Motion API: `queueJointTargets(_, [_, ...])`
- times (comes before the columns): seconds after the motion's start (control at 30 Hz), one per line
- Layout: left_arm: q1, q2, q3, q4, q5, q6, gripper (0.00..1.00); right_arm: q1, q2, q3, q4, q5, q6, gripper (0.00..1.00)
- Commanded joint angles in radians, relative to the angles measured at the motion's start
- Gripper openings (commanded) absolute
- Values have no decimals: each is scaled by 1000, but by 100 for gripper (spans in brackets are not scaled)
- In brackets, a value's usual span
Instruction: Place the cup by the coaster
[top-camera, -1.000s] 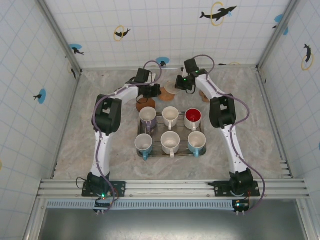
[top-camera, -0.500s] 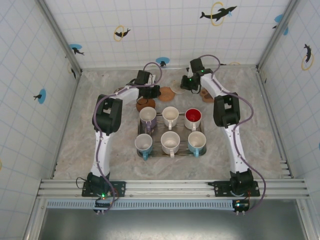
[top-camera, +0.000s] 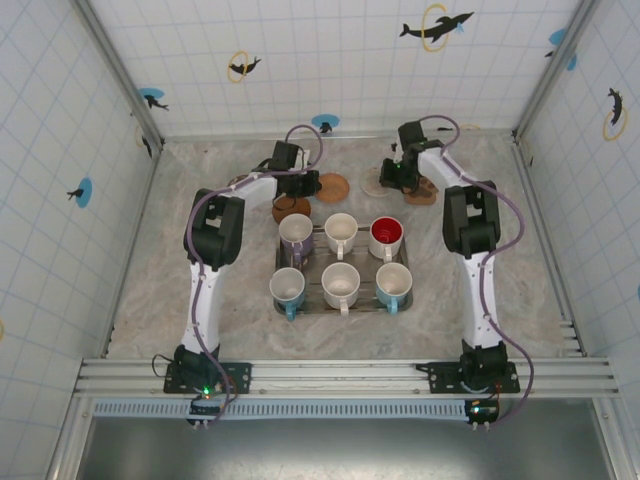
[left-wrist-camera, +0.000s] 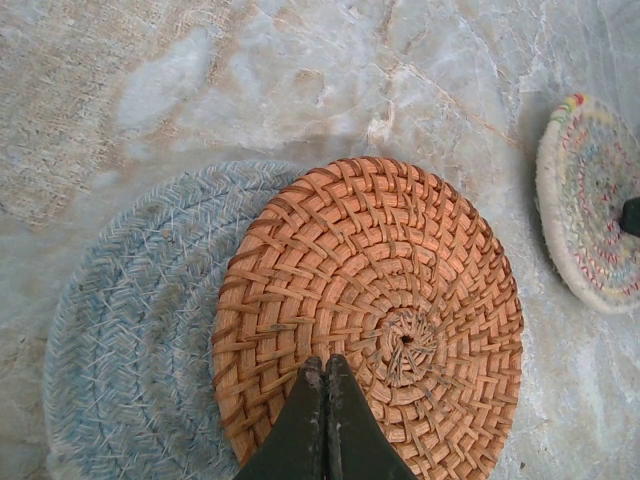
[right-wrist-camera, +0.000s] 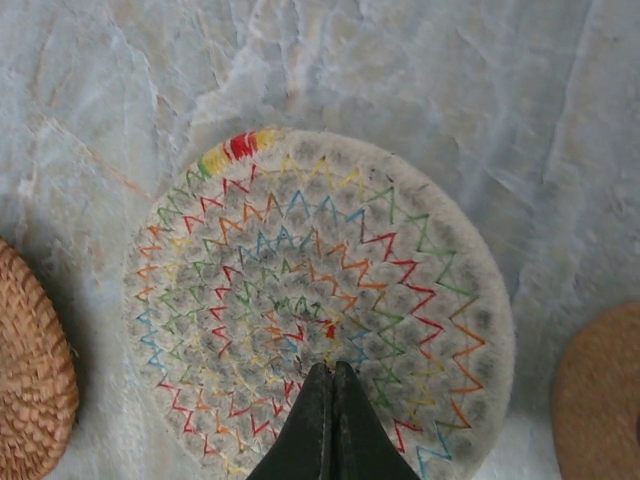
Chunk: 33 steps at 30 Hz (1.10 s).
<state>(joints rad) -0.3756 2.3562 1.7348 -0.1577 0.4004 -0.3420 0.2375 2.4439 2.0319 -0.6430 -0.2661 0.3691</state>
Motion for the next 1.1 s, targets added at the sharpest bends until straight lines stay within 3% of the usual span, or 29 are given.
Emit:
queueJointTargets(0.0, [18,15,-37,-78,-48,-10,0,2,-58,-54,-35,23,-24,0])
queueJointTargets(0.43, [19,7,-43,-76,-43,-12,0,-28,-118,-152,-31,44,-45,0])
queueJointTargets(1.07, [18,4,-47,-73,-45,-14,0,-87,-95,-127,-38,61,-44,0])
